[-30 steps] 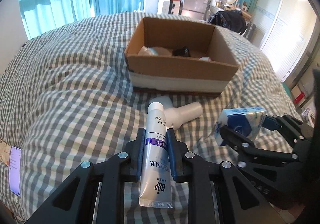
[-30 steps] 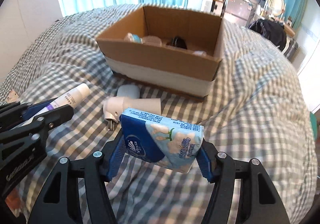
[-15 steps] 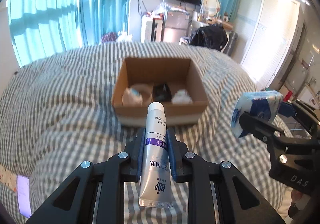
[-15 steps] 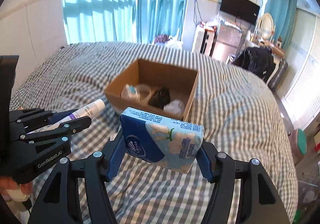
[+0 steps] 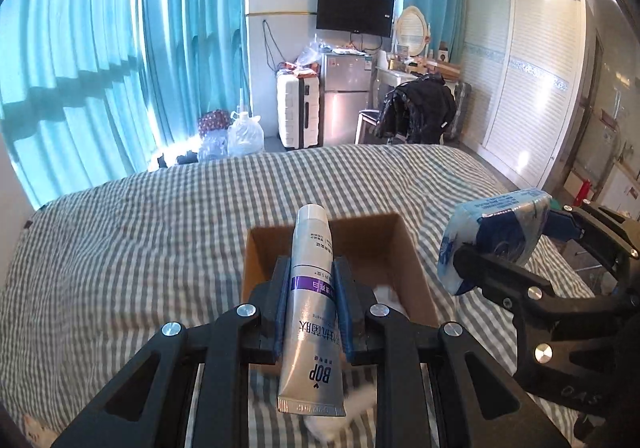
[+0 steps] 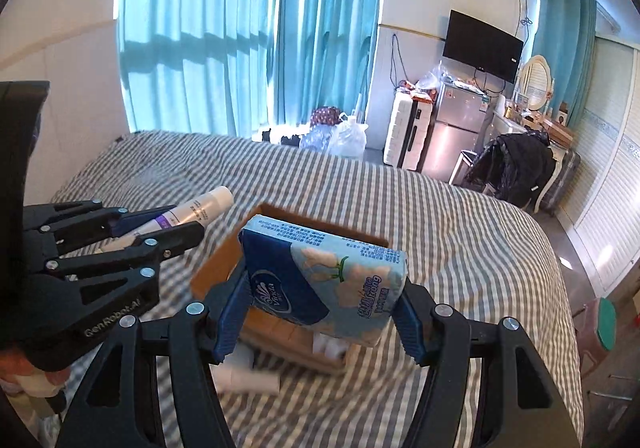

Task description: Organize objects

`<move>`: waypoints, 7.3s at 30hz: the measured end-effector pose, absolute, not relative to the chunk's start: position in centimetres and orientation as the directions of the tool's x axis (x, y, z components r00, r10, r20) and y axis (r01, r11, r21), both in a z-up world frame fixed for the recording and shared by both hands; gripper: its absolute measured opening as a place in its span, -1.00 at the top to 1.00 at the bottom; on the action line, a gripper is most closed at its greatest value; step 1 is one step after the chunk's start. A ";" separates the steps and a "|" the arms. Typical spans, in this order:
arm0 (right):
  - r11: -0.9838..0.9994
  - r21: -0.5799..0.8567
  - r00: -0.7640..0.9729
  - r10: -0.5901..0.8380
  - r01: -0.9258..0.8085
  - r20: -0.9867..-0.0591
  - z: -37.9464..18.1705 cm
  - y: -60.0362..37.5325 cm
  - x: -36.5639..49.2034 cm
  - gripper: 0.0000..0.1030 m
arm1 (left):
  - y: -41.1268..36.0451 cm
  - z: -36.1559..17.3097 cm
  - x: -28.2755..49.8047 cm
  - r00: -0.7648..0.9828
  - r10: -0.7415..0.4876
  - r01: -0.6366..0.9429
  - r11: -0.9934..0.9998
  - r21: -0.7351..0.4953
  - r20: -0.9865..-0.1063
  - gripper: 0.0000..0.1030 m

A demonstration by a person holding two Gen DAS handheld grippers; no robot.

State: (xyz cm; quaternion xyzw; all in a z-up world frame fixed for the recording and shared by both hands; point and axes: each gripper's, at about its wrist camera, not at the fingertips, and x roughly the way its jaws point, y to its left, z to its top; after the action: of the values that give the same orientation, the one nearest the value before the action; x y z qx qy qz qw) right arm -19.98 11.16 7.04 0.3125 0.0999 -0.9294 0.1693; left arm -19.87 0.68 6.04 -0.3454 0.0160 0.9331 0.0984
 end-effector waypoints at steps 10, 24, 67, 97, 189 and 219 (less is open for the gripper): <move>-0.933 -0.044 -0.670 -0.223 0.358 -0.708 0.5 10.2 -29.5 -0.23 | 0.4 -2.7 -28.7 -0.648 0.180 -0.202 -0.977 -0.061 -0.740 0.59; -0.944 0.025 -0.632 -0.239 0.328 -0.737 -4.2 12.3 -31.2 -0.41 | 2.6 -7.3 -29.2 -0.614 0.171 -0.248 -0.969 -0.017 -0.771 0.50; -0.978 0.139 -0.462 -0.197 0.157 -0.865 -14.9 10.1 -14.8 -0.79 | -6.8 -8.7 -9.4 -0.645 -0.178 0.124 -0.984 0.128 -0.743 -0.92; -0.962 0.199 -0.519 -0.268 0.186 -0.811 -13.6 10.8 -12.4 0.19 | -7.7 -9.6 -10.4 -0.583 -0.204 0.208 -0.973 0.098 -0.787 -0.92; -0.945 0.066 -0.557 -0.244 0.320 -0.794 -7.4 12.4 -33.2 0.28 | 1.7 -9.3 -32.6 -0.592 0.142 -0.143 -0.987 -0.071 -0.793 -0.14; -0.985 0.000 -0.909 -0.158 0.171 -0.385 19.1 18.7 -10.7 -0.93 | 1.2 17.1 -11.9 -0.922 0.081 -0.112 -0.992 0.060 -0.380 -1.00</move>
State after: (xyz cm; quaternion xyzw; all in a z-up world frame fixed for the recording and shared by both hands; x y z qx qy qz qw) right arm -10.71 18.65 19.09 0.1956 0.0167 -0.9769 0.0841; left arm -11.92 1.18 17.10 -0.1918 0.0402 0.9794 0.0493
